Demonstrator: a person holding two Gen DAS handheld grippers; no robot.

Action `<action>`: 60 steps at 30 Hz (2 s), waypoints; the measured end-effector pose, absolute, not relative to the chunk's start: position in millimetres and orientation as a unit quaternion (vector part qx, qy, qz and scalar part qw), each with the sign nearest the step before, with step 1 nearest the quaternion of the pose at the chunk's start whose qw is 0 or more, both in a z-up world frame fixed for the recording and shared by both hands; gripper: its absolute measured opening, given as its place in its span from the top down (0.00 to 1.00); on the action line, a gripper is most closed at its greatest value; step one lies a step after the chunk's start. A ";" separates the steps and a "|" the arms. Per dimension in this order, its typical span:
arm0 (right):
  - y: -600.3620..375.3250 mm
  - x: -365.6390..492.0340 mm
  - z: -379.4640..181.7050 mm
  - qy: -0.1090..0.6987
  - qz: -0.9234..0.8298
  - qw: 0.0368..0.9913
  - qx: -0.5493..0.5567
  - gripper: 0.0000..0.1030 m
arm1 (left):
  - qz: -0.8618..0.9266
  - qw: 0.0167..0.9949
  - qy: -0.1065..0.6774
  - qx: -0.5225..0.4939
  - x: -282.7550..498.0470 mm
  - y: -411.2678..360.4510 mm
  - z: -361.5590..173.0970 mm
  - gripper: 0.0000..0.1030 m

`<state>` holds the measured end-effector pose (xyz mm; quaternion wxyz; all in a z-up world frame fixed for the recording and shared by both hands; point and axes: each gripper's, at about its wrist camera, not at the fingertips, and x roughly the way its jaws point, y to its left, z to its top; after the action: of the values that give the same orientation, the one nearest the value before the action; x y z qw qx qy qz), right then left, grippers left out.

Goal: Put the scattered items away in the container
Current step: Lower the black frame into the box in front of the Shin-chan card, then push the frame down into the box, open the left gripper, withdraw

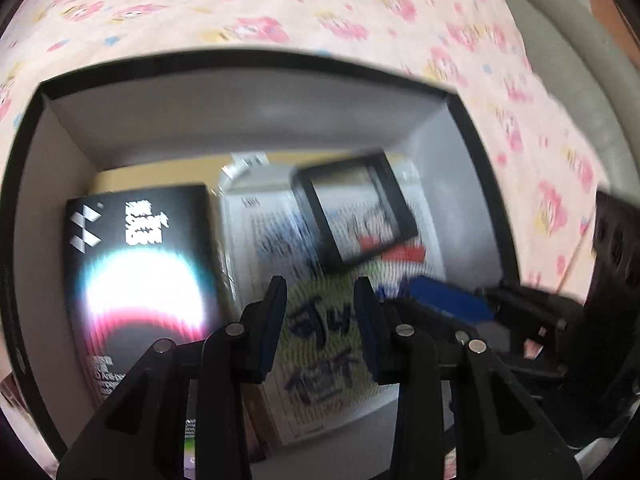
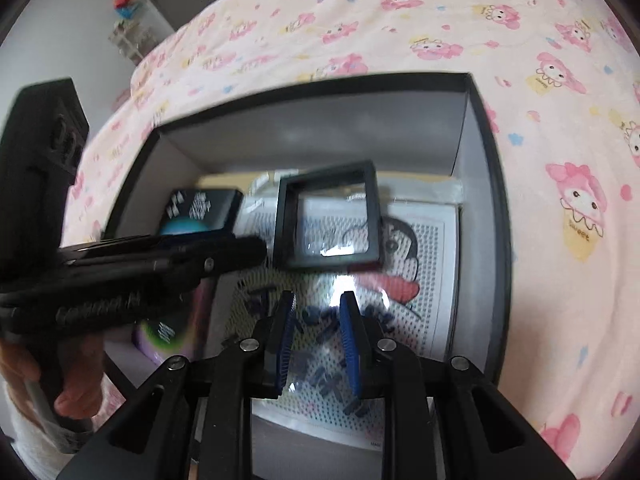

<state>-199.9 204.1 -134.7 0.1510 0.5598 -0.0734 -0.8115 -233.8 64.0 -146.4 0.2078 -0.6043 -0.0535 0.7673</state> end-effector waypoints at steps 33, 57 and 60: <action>236.5 -213.6 -82.3 -0.097 -0.870 0.117 0.469 0.79 | 0.764 0.219 -0.145 -0.589 -311.4 82.7 -154.7 0.71; 296.4 -229.0 -101.2 -0.199 -0.842 0.073 0.495 0.78 | 0.787 0.163 -0.177 -0.568 -314.5 87.2 -151.1 0.81; 293.9 -230.6 -101.6 -0.197 -0.842 0.075 0.497 0.78 | 0.772 0.176 -0.165 -0.588 -318.7 97.1 -161.0 0.81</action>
<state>-230.6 293.9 -101.6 0.0753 0.4965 -0.1968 -0.8421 -318.7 97.1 -161.0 0.1761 -0.5884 -0.1653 0.7716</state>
